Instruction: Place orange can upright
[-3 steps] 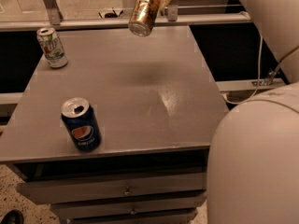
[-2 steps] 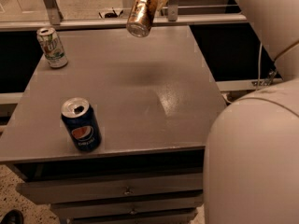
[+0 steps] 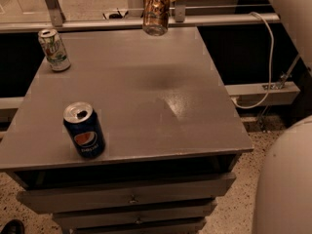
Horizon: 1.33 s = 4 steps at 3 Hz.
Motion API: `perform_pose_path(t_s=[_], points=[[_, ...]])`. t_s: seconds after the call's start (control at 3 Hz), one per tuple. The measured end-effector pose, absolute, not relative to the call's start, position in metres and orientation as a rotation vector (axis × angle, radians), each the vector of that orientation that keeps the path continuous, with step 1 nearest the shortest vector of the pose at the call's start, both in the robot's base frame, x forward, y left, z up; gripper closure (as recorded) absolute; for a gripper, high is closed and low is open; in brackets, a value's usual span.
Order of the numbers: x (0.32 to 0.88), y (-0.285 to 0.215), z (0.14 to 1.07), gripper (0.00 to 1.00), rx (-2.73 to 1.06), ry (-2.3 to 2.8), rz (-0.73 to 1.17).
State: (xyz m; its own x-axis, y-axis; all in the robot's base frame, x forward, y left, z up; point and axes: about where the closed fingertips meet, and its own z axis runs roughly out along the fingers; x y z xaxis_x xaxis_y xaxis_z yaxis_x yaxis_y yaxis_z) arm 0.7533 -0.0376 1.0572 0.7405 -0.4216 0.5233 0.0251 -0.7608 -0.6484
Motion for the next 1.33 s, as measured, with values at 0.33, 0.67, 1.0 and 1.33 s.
perform_pose_path(t_s=[0.33, 0.67, 1.0, 1.33], points=[[0.7453, -0.0565, 1.0491, 1.00, -2.245, 0.147, -0.933], [0.7416, -0.0581, 1.0472, 1.00, -2.256, 0.021, -0.981], [0.7416, -0.0581, 1.0472, 1.00, -2.256, 0.021, -0.981], [0.7415, -0.0495, 1.0496, 1.00, -2.226, -0.072, -1.020]])
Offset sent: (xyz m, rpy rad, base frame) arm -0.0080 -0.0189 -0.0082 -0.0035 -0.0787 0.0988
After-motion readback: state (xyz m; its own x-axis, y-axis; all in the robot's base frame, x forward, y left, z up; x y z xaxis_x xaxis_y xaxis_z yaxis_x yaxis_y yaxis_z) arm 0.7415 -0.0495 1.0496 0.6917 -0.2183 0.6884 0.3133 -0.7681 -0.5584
